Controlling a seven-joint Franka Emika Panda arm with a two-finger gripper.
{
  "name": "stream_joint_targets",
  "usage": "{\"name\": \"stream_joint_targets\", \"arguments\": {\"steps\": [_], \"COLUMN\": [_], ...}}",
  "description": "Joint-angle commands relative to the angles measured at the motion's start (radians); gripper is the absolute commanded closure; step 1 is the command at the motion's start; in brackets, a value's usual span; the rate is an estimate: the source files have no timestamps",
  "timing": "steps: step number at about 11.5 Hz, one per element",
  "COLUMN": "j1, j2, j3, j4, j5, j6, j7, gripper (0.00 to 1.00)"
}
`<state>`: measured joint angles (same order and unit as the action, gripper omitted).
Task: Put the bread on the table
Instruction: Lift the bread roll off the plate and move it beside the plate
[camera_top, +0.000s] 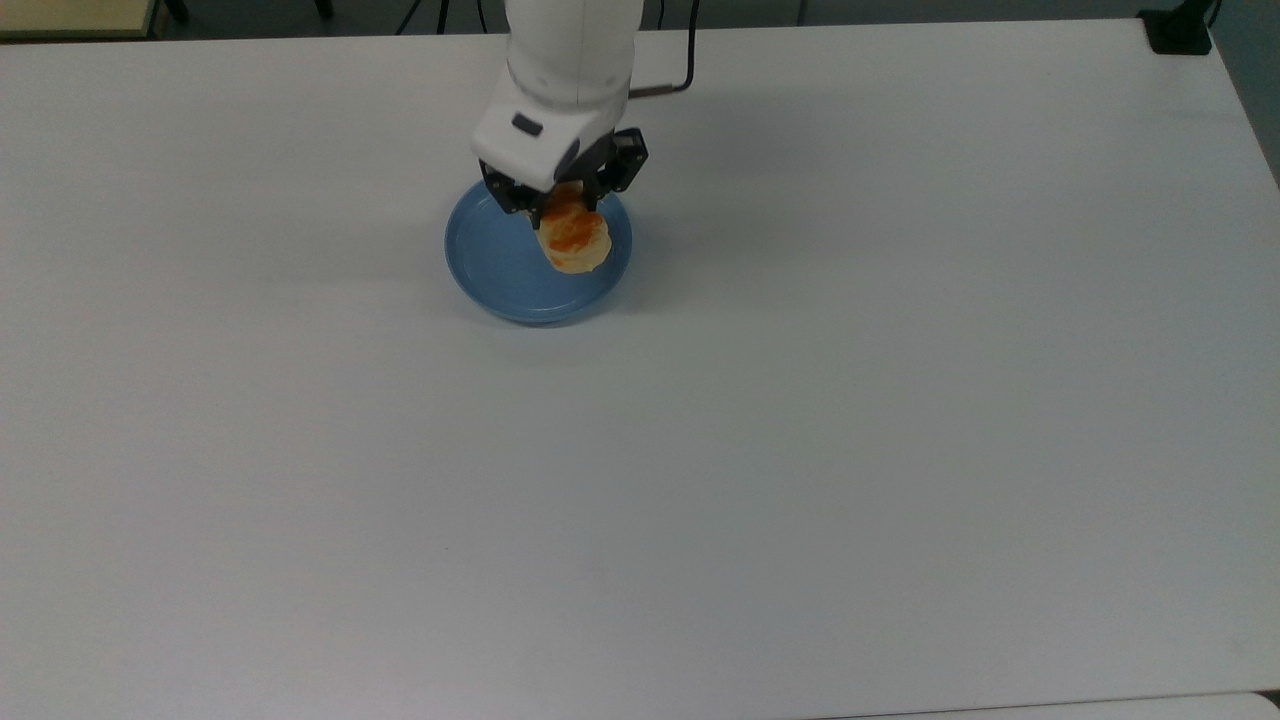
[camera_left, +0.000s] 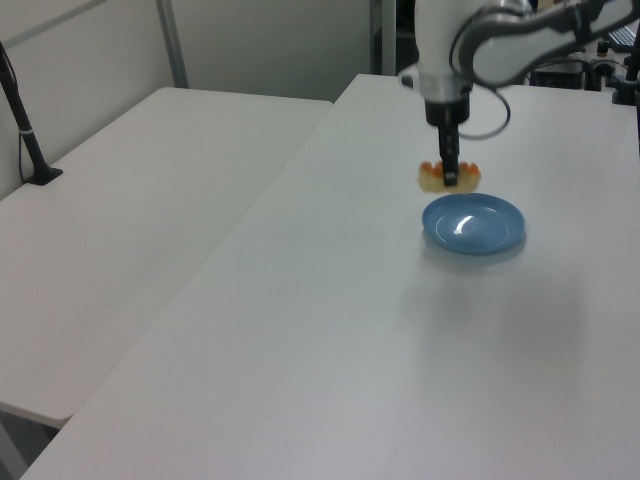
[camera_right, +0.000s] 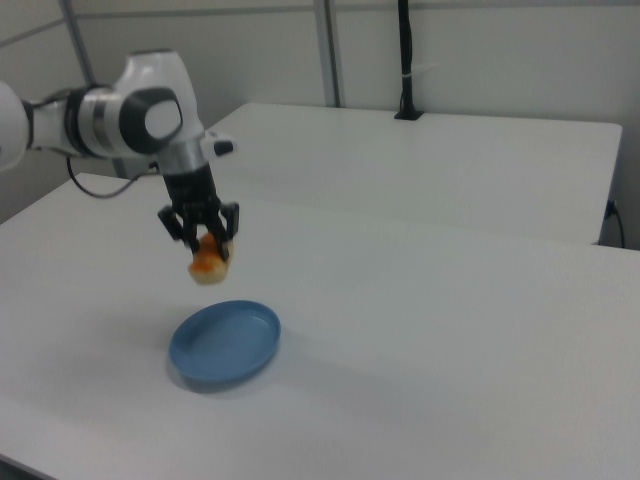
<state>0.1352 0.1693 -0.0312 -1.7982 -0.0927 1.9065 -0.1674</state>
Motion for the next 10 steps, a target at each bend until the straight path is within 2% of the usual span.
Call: {"name": "stream_joint_targets", "arguments": {"steps": [1,3,6,8,10], "j1": [0.012,0.014,0.014,0.014,0.024], "j2": [0.044,0.143,0.323,0.398,0.469], "j3": [-0.018,-0.022,-0.039,-0.033,-0.032], "j4": [0.149,0.28,0.456,0.464,0.464], "j5": [0.039,0.066,0.082,0.08,0.071], "j6": [-0.037,-0.037,-0.015,0.09,0.146], "j7": [-0.006,0.024,0.152,0.231,0.25], "gripper": [0.5,0.5,0.46,0.41,0.36]}}
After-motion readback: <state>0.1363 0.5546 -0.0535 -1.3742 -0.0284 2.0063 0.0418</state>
